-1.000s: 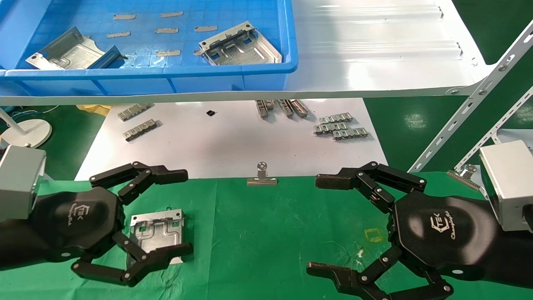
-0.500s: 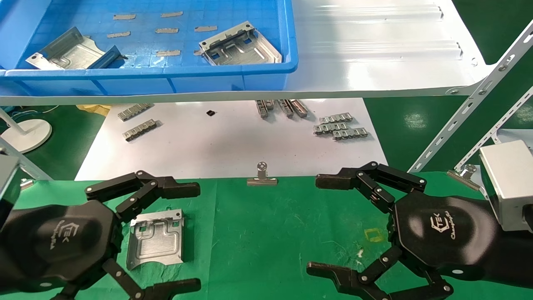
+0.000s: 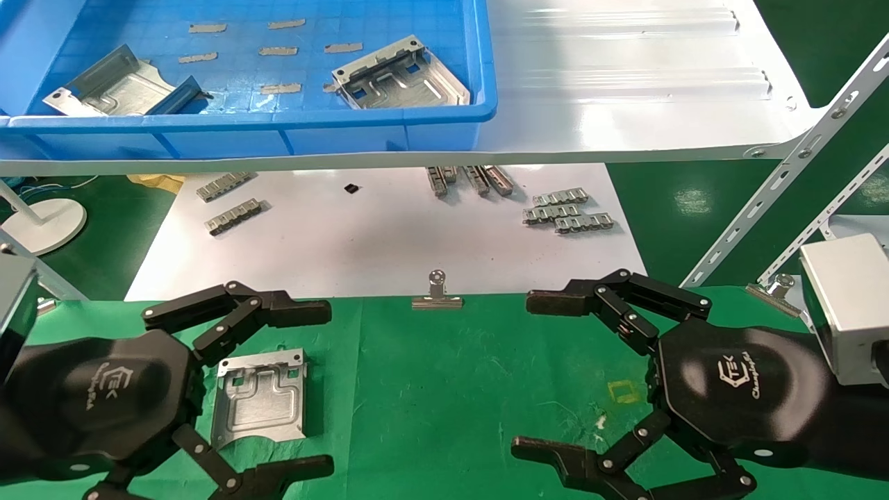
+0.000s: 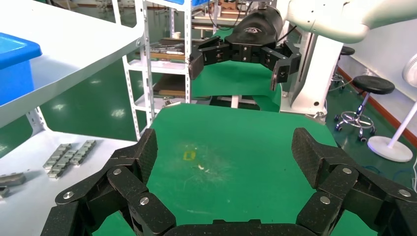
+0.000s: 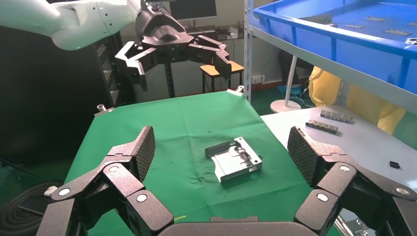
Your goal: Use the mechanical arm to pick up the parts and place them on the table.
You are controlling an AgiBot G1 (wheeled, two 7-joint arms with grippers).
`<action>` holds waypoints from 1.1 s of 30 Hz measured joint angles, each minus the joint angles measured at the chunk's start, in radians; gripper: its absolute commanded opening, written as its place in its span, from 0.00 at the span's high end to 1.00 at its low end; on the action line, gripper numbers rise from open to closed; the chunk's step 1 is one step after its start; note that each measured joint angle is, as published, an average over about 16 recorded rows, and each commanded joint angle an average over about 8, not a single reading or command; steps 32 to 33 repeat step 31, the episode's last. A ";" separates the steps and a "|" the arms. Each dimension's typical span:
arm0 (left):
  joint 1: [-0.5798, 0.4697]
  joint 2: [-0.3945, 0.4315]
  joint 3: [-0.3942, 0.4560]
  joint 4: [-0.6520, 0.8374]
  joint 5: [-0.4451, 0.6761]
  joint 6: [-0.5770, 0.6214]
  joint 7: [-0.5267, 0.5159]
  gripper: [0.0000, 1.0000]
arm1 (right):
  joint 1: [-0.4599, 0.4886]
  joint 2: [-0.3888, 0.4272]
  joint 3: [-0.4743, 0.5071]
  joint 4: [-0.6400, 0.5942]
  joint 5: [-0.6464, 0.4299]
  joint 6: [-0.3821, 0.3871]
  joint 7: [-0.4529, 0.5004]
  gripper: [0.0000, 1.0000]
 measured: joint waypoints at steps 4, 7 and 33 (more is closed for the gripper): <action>-0.002 0.001 0.002 0.004 0.001 0.000 0.002 0.00 | 0.000 0.000 0.000 0.000 0.000 0.000 0.000 0.00; -0.002 0.001 0.003 0.006 0.002 0.001 0.003 0.00 | 0.000 0.000 0.000 0.000 0.000 0.000 0.000 0.00; -0.005 0.002 0.006 0.013 0.004 0.002 0.005 0.00 | 0.000 0.000 0.000 0.000 0.000 0.000 0.000 0.00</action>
